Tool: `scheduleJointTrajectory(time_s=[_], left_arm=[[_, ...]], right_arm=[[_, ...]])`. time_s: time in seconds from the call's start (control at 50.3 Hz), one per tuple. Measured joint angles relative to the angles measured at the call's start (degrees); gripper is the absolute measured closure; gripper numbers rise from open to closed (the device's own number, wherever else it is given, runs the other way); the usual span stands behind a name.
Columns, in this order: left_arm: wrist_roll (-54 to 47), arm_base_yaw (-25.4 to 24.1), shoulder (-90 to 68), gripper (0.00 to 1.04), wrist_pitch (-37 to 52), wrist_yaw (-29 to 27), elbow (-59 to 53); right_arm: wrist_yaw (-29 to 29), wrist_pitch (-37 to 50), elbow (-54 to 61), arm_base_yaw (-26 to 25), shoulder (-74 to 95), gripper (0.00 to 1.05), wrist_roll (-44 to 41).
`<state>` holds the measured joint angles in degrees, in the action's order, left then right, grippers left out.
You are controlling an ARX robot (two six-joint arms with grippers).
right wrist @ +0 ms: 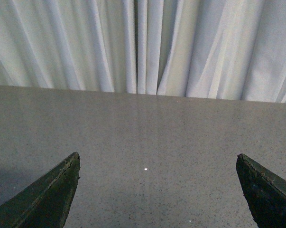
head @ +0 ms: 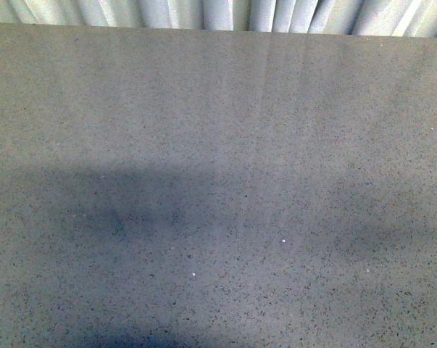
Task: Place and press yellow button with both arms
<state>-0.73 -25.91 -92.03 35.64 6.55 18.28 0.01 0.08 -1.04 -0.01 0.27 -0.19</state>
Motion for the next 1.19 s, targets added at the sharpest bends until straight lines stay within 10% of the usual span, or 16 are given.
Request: scheduleJointTrajectory(time_s=[0.179, 0.656, 1.193], left_arm=[[0.02, -0.02, 0.0, 0.1, -0.02, -0.15, 0.0], [0.39, -0.02, -0.02, 0.68, -0.04, -0.22, 0.0], [2.29, -0.63, 3.15, 0.7, -5.86, 1.25, 1.27]], right_arm=[[0.0, 0.0, 0.0, 0.0, 0.0, 0.09, 0.0], [0.0, 0.0, 0.0, 0.0, 0.0, 0.09, 0.0], [0.0, 0.0, 0.0, 0.0, 0.0, 0.09, 0.0]])
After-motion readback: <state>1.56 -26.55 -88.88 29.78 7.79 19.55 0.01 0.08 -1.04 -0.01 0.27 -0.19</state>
